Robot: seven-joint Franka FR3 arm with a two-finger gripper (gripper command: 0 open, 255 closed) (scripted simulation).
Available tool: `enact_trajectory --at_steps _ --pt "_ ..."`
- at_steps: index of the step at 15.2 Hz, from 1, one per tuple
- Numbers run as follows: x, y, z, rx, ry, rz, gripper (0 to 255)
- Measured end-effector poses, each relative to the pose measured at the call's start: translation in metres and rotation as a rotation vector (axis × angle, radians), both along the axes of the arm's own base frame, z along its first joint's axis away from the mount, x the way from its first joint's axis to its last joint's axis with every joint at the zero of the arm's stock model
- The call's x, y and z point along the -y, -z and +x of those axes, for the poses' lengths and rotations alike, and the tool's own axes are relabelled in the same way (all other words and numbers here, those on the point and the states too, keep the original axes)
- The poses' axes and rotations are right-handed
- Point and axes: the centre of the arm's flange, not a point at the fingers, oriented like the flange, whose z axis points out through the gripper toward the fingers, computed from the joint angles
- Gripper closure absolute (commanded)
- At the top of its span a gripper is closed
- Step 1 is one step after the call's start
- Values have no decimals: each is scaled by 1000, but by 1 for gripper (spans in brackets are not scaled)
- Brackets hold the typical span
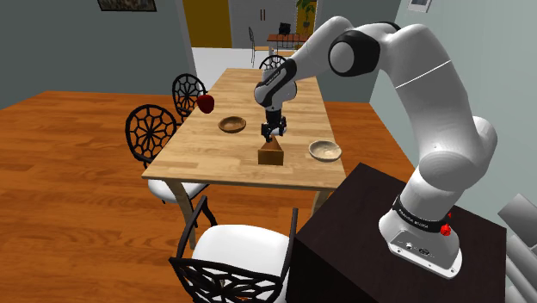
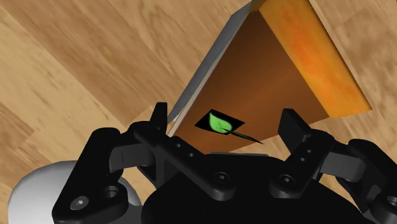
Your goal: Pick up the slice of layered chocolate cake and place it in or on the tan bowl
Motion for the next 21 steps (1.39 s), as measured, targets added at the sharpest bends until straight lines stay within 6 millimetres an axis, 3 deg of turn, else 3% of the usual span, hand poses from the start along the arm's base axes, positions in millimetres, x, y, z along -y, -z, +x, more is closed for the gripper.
enact_trajectory --at_steps 5,6,16,21 --pt "0 1 0 1 0 0 0" --pt "0 1 0 1 0 0 255" --pt "0 1 0 2 0 0 255" --pt "0 -21 -1 0 0 0 255"
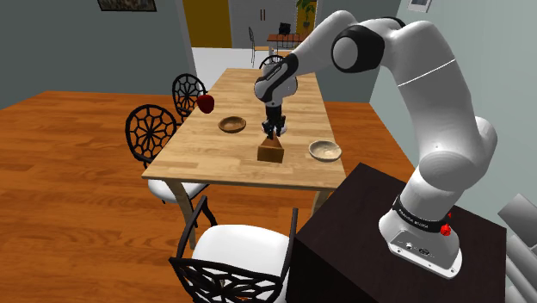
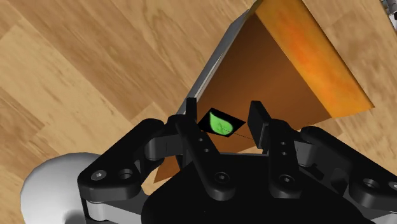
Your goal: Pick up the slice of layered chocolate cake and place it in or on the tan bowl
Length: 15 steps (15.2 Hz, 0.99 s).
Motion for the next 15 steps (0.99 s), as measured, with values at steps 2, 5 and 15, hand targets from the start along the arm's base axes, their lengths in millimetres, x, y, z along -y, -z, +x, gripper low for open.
enact_trajectory --at_steps 2,5,15 --pt "0 -10 1 0 0 0 255" --pt "0 -25 1 0 0 0 255" --pt "1 -78 2 0 0 0 255"
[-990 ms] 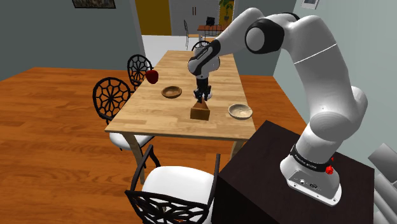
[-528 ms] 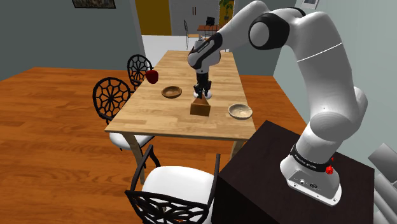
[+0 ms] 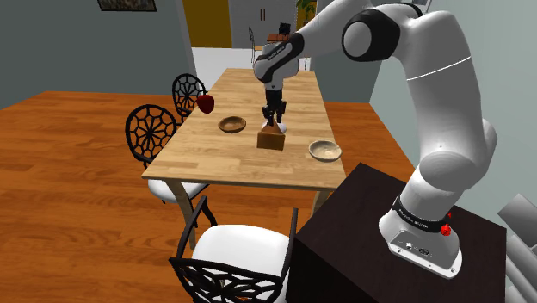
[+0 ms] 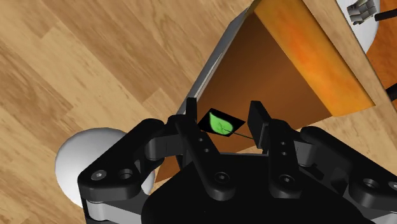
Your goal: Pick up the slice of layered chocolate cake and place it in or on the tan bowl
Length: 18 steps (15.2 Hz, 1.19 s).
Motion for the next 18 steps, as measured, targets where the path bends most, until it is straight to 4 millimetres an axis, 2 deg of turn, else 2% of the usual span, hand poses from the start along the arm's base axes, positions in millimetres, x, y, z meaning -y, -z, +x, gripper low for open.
enact_trajectory --at_steps 4,6,18 --pt "0 -20 -1 0 0 0 255" --pt "9 -23 -12 0 0 0 255" --pt "106 -53 -133 0 1 0 255"
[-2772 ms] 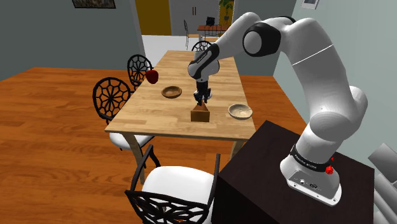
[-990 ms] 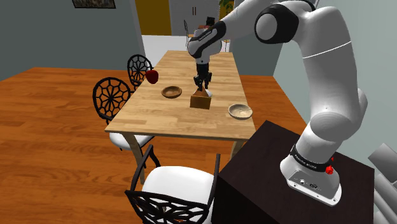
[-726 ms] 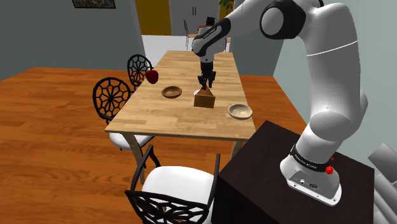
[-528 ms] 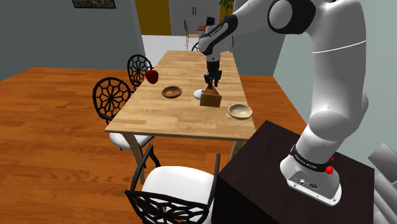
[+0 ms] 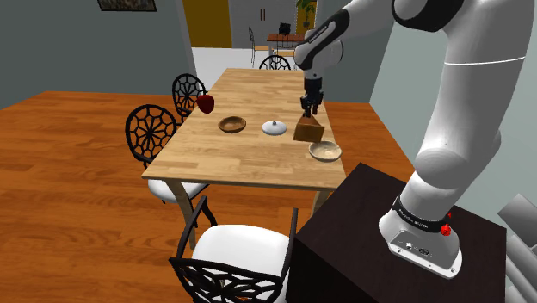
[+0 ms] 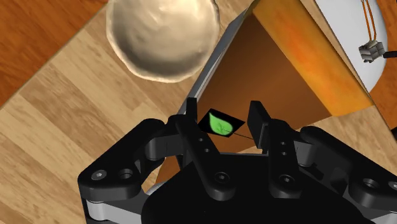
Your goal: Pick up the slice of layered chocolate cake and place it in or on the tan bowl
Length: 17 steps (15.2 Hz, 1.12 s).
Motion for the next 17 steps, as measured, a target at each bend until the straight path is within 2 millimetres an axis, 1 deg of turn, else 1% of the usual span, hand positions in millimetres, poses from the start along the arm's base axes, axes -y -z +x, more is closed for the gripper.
enact_trajectory --at_steps 3,5,7,8,10,17 --pt "23 -7 -31 0 0 0 255" --pt "43 -9 -48 0 0 0 255" --pt "60 -15 -73 0 0 0 255" --pt "64 -13 -79 0 1 0 255" --pt "69 -6 -84 0 0 1 255" --pt "70 31 -84 0 -1 1 255"
